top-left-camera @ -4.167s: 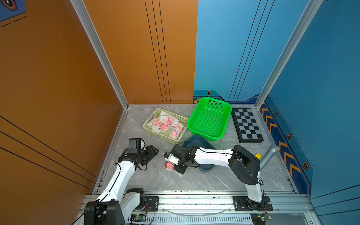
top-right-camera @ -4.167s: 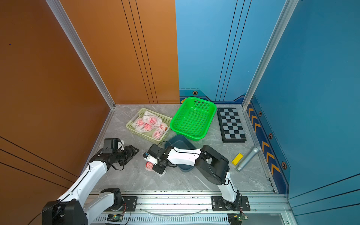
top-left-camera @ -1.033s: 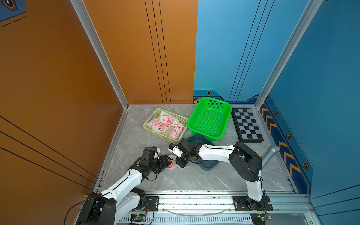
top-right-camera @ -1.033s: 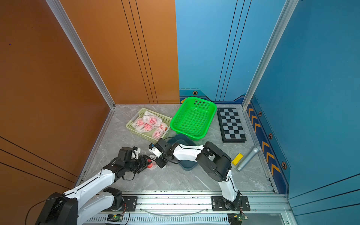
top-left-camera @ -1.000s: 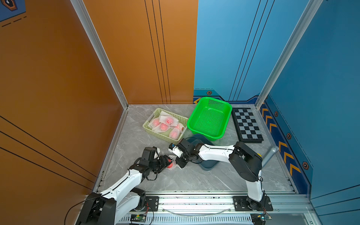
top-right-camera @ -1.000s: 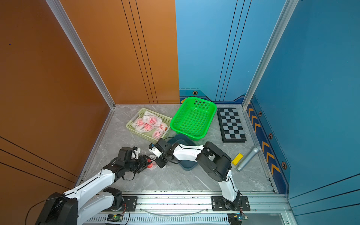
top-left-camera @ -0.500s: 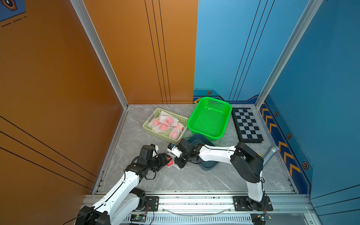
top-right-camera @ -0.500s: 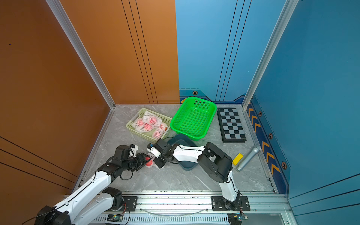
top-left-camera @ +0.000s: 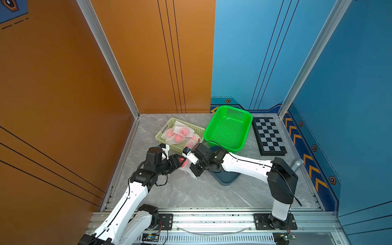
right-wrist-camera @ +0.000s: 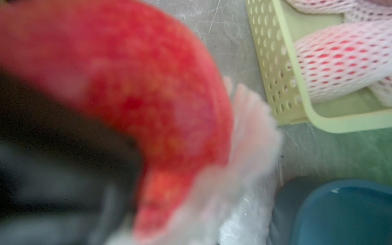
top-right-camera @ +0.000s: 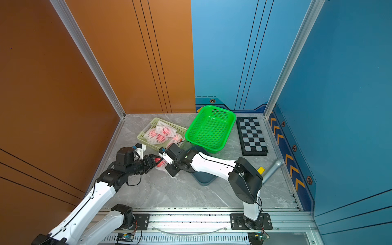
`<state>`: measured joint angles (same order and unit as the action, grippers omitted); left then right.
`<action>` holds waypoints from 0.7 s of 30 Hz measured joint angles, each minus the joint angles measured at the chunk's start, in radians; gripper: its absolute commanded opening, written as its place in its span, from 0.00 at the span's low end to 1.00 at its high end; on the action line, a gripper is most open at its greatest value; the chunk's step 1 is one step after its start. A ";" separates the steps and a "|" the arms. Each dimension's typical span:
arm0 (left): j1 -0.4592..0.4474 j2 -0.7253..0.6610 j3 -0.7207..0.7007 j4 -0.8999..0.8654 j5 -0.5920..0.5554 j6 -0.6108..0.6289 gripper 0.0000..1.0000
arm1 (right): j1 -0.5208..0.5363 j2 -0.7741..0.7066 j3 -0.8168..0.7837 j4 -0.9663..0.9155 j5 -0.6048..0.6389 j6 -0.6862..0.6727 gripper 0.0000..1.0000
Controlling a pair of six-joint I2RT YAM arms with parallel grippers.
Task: Remove foam nets from apples
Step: Remove the foam net from the apple.
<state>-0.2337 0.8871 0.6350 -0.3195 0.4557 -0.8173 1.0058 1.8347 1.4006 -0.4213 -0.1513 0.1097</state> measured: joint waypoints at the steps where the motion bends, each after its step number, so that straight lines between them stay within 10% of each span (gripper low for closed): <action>1: 0.000 0.019 0.010 0.012 0.010 0.001 0.47 | -0.003 -0.012 0.000 -0.012 0.008 0.000 0.00; 17: -0.152 0.305 0.180 0.336 0.088 -0.045 0.50 | -0.126 -0.208 -0.043 -0.156 0.114 -0.004 0.01; 21: -0.212 0.405 0.205 0.431 0.087 -0.060 0.50 | -0.153 -0.258 -0.096 -0.170 0.132 -0.008 0.19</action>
<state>-0.4458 1.2922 0.8398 0.1120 0.5426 -0.8776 0.8532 1.5768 1.3048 -0.5915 -0.0193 0.1017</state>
